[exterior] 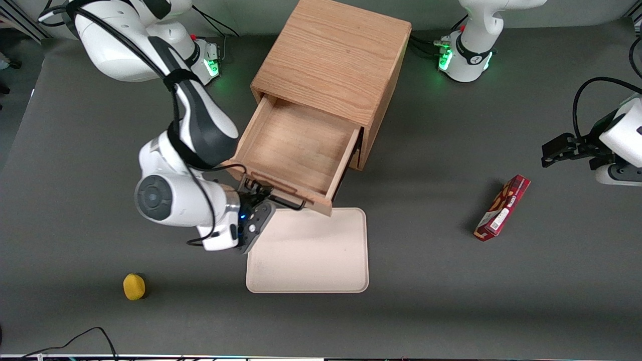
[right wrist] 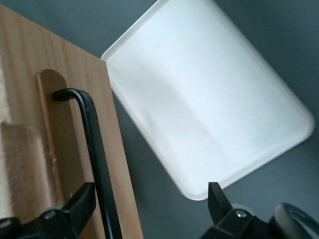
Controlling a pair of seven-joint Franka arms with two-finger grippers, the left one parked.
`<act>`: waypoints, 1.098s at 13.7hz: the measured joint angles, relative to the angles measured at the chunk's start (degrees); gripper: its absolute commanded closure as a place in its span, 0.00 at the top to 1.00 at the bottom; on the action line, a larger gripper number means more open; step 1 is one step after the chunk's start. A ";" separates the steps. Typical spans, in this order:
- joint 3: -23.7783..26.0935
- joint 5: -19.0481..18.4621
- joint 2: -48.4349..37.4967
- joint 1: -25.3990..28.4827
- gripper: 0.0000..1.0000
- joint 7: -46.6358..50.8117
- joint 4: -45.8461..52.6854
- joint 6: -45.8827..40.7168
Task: Open upper drawer
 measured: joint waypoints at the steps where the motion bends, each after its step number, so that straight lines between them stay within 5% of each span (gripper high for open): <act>1: -0.75 0.00 0.02 -0.08 1.00 -0.39 1.89 -0.82; 5: -1.32 -2.18 -3.91 0.20 1.00 1.87 9.37 -8.07; 11: -1.99 -4.91 -19.35 0.35 1.00 43.11 8.60 -20.88; 15: -10.04 -6.50 -24.38 -0.87 1.00 49.36 -1.27 -29.15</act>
